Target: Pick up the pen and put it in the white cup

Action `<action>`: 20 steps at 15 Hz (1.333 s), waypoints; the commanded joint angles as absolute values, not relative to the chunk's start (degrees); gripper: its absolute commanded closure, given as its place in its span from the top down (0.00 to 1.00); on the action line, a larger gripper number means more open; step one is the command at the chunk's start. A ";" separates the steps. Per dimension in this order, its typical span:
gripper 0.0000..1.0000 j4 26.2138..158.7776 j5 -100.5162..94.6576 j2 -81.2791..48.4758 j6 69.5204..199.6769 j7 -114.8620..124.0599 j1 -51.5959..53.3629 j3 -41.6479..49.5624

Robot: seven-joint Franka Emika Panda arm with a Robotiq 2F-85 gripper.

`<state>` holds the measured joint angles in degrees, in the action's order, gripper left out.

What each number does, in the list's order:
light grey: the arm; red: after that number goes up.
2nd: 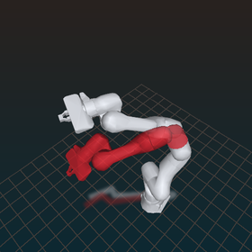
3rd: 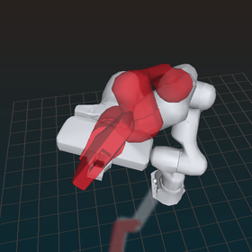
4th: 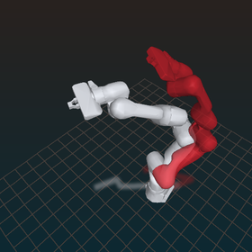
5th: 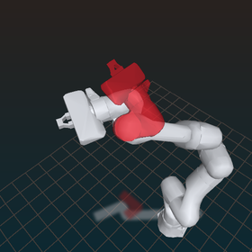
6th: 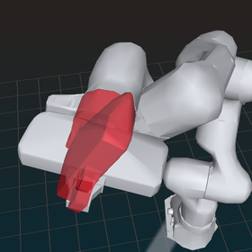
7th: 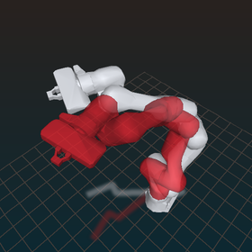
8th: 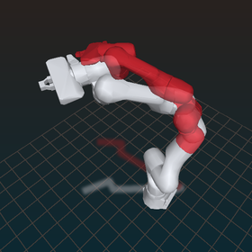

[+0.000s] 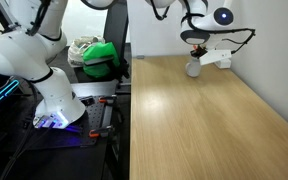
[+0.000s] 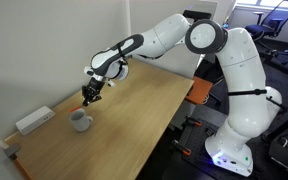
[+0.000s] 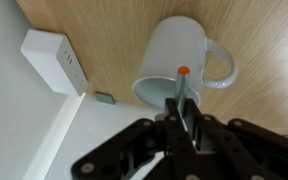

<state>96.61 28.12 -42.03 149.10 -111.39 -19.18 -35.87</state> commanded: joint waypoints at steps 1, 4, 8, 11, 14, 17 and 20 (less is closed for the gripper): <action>0.03 91.78 30.83 -43.21 144.64 -113.90 -18.54 -37.29; 0.03 88.54 32.04 -44.30 140.51 -113.75 -17.70 -37.22; 0.03 83.78 35.02 -46.36 133.41 -113.71 -16.49 -36.16; 0.03 79.82 37.15 -48.46 129.67 -113.66 -14.87 -34.58; 0.03 74.69 39.31 -52.30 127.52 -114.28 -12.77 -32.92; 0.03 69.75 41.37 -56.15 126.28 -114.39 -10.56 -31.37; 0.03 65.73 42.94 -59.25 126.37 -113.94 -8.70 -30.27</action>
